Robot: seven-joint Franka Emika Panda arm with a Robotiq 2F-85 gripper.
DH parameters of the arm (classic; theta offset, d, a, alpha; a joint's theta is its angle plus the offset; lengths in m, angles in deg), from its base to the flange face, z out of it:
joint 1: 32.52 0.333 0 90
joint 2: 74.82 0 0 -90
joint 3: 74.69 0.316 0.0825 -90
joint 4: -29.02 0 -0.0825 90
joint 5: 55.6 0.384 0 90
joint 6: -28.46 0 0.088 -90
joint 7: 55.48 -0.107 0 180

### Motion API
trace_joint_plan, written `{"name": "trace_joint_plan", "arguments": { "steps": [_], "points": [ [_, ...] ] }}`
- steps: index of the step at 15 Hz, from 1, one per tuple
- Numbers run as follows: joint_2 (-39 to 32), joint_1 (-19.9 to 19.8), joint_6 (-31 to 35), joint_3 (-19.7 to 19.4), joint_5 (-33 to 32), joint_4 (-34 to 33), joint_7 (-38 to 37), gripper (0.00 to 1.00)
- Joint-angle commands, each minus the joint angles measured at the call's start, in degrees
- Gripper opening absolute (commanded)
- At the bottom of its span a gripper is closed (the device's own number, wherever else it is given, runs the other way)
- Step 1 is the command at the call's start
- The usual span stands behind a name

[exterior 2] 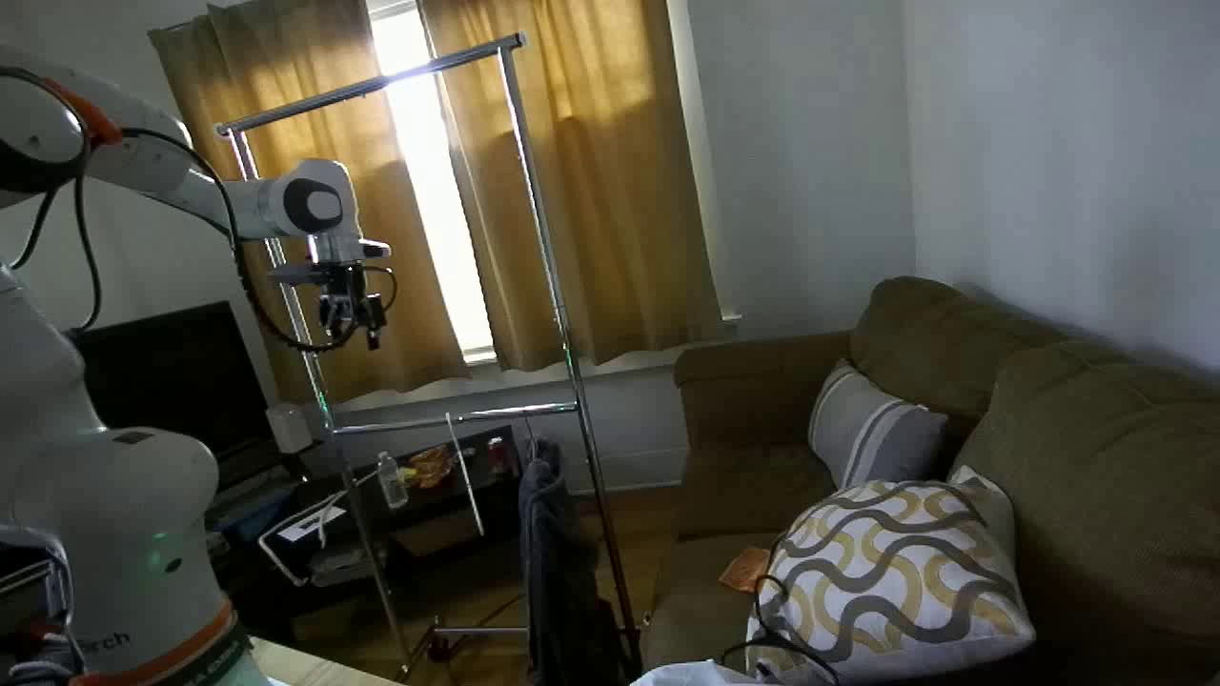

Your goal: Remove the hanger from the white cloth, then put the white cloth on the bottom rod

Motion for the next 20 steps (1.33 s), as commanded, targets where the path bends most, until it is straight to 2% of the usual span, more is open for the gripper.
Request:
{"name": "trace_joint_plan", "arguments": {
  "steps": [1, 10, 18, 20],
  "points": [
    [-0.04, 0.13, -0.16, -0.12, -0.05, -0.14, -0.05, 1.0],
    [-0.04, 0.13, -0.16, -0.12, -0.05, -0.14, -0.04, 1.0],
    [-4.93, -7.96, -0.19, -7.96, -4.46, 2.39, -2.95, 1.0],
    [-5.97, -10.16, -0.12, -10.05, -8.05, 3.61, -3.52, 1.0]
  ]
}}
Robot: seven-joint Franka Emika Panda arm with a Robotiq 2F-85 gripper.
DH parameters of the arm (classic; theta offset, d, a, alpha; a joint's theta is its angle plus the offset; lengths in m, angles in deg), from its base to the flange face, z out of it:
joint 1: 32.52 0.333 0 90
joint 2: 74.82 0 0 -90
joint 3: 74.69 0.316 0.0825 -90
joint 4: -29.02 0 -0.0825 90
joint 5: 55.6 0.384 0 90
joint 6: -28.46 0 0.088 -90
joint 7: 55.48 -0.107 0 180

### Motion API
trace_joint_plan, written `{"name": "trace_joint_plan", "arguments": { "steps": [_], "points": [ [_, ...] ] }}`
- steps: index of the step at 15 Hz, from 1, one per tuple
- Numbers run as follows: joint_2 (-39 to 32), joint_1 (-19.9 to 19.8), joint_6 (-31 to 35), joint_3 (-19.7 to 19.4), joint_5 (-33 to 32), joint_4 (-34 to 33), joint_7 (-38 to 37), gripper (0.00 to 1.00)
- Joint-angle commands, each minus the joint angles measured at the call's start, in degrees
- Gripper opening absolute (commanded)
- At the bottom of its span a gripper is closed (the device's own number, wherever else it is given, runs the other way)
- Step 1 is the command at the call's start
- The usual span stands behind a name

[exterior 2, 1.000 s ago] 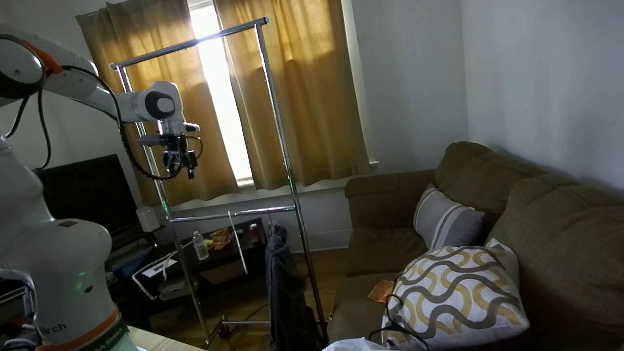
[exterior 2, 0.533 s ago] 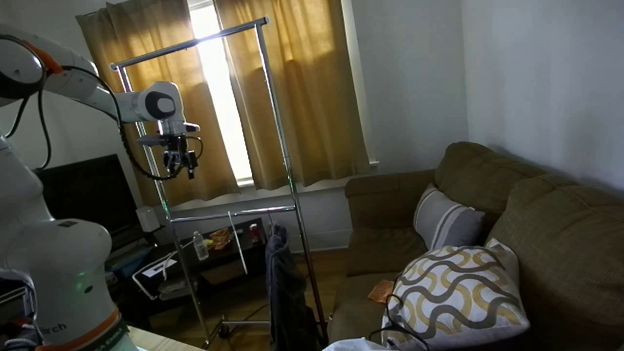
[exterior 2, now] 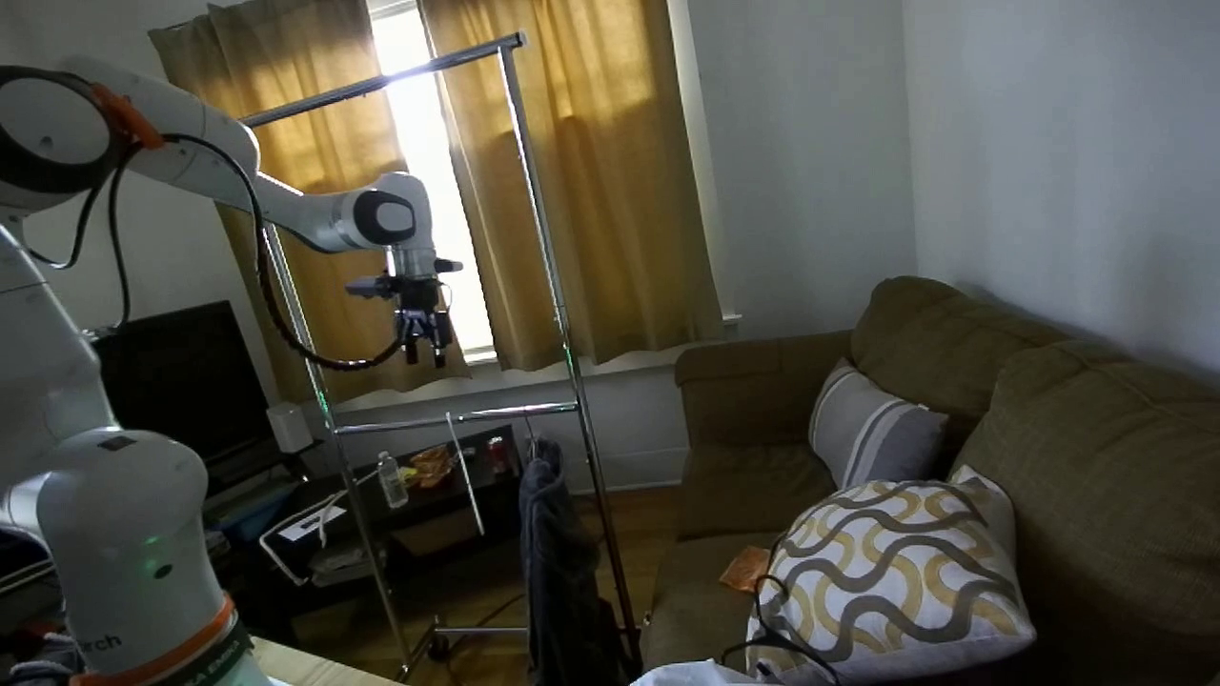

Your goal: Remove the hanger from the white cloth, then put the white cloth on the bottom rod

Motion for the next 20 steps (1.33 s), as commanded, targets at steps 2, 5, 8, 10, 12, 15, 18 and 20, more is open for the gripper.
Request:
{"name": "trace_joint_plan", "arguments": {
  "steps": [2, 5, 8, 10, 12, 15, 18, 20],
  "points": [
    [-1.61, -4.2, -0.22, -4.07, -7.21, 3.73, -1.04, 1.0],
    [-2.44, -6.62, 0.92, -6.38, -15.25, 6.77, -2.9, 1.0],
    [-2.7, -8.56, 2.76, -8.18, -25.61, 10.83, -5.45, 1.0],
    [-2.84, -9.84, 3.78, -9.43, -31.08, 13.3, -8.11, 1.0],
    [-2.91, -11.13, 6.48, -11.27, -30.74, 15.49, -7.99, 1.0],
    [-3.59, -10.84, 5.08, -11.22, -29.59, 14.12, -6.87, 1.0],
    [-3.57, -10.97, 5.32, -11.34, -29.59, 14.25, -6.87, 1.0],
    [-3.57, -10.97, 5.32, -11.34, -29.59, 14.25, -6.87, 1.0]
  ]
}}
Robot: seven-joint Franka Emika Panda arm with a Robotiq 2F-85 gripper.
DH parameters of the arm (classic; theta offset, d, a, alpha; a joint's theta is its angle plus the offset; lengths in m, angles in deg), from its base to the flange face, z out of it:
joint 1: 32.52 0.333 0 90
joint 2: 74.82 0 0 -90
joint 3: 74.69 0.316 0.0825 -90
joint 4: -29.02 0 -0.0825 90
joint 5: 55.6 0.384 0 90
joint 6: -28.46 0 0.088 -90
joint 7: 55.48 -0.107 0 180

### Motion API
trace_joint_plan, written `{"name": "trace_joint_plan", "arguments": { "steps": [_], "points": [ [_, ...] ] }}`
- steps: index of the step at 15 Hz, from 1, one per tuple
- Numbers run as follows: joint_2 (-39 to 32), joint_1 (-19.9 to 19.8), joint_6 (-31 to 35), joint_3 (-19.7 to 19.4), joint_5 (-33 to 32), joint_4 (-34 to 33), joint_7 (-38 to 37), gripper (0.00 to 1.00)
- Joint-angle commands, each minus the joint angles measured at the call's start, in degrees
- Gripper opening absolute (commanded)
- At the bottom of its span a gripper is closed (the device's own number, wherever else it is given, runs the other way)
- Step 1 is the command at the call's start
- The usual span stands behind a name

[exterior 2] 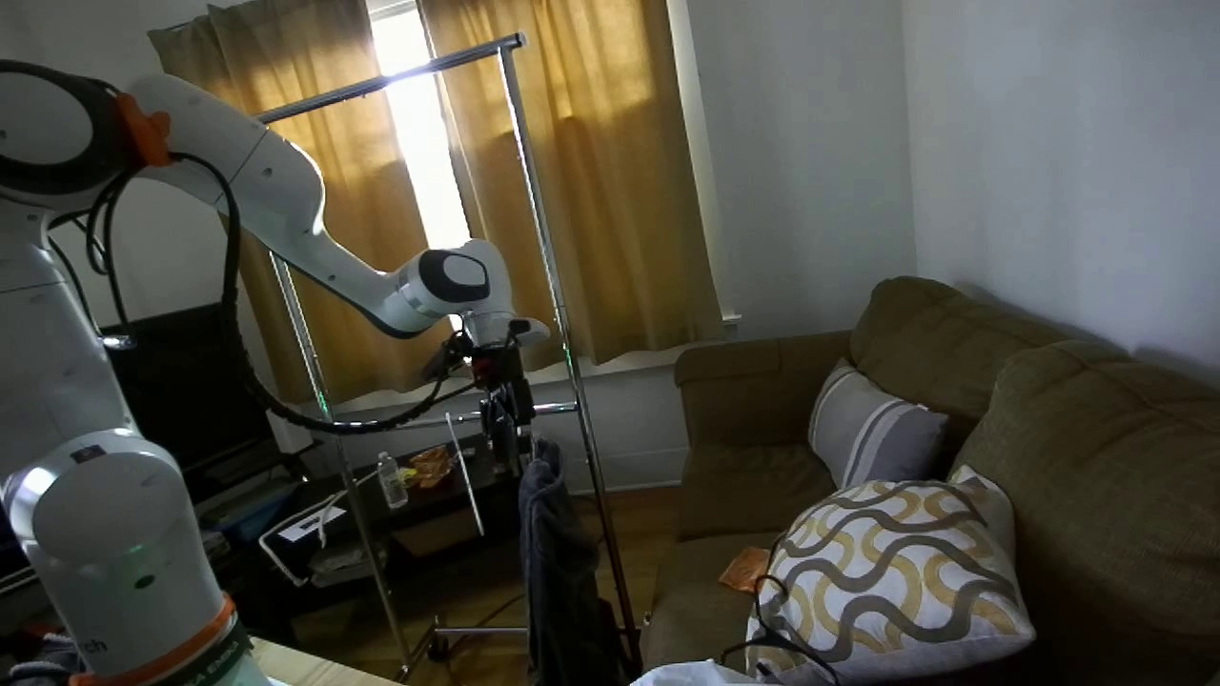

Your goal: Remove the hanger from the white cloth, then put the white cloth on the bottom rod

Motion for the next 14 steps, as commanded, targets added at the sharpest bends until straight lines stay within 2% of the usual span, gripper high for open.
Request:
{"name": "trace_joint_plan", "arguments": {
  "steps": [1, 3, 4, 8, 11, 14],
  "points": [
    [-0.01, -0.02, -0.07, 0.02, 0.02, -0.06, 0.03, 1.0],
    [-0.77, -0.27, 0.37, -0.2, -0.57, -0.18, -0.32, 1.0],
    [-1.65, -0.88, 3.66, -0.71, -3.08, 0.42, -1.09, 1.0],
    [-6.31, -2.5, 11.08, -3.22, -4.34, 0.89, 1.27, 1.0],
    [-11.69, -3.81, 19.97, -5.61, -3.63, 0.94, 2.3, 1.0],
    [-17.8, -4.49, 30.18, -8.38, -4.13, 0.41, 0.0, 1.0]
  ]
}}
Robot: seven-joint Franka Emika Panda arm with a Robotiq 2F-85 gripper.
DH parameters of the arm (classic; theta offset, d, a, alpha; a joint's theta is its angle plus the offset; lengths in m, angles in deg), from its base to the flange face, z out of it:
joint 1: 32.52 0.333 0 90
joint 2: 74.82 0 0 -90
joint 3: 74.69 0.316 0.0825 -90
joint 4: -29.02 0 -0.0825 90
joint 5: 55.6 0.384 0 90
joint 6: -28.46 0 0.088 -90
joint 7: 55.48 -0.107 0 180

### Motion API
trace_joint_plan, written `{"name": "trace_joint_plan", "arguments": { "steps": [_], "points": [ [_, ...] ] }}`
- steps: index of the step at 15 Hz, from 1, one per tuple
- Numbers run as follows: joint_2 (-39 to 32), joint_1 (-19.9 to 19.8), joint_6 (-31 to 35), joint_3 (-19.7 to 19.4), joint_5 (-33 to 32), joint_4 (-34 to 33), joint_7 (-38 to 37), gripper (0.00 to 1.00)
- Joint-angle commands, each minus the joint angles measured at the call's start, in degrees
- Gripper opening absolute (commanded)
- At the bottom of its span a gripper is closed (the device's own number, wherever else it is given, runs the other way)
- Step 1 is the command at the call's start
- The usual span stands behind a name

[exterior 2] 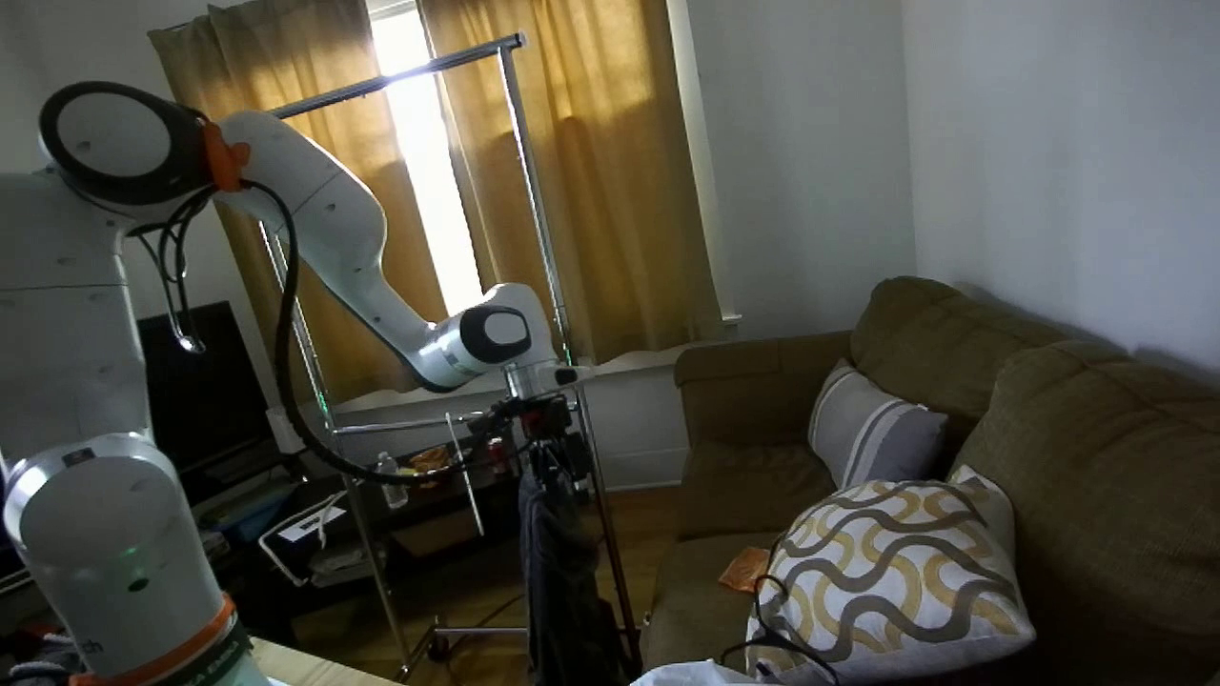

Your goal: Remove the hanger from the white cloth, then put the white cloth on the bottom rod

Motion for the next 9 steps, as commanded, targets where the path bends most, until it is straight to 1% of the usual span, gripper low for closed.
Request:
{"name": "trace_joint_plan", "arguments": {
  "steps": [1, 3, 4, 6, 9],
  "points": [
    [-7.73, -1.0, 9.9, -3.08, -0.26, -0.88, -1.03, 1.0],
    [-12.02, -1.13, 12.59, -4.48, 4.08, -1.94, -2.61, 1.0],
    [-7.85, 0.7, 10.19, -5.07, 2.12, -0.47, -0.68, 1.0],
    [-10.95, 0.75, 12.02, -6.1, 3.86, -1.13, -0.84, 1.0],
    [-12.15, 0.91, 12.23, -6.22, 4.53, -1.98, -1.23, 1.0]
  ]
}}
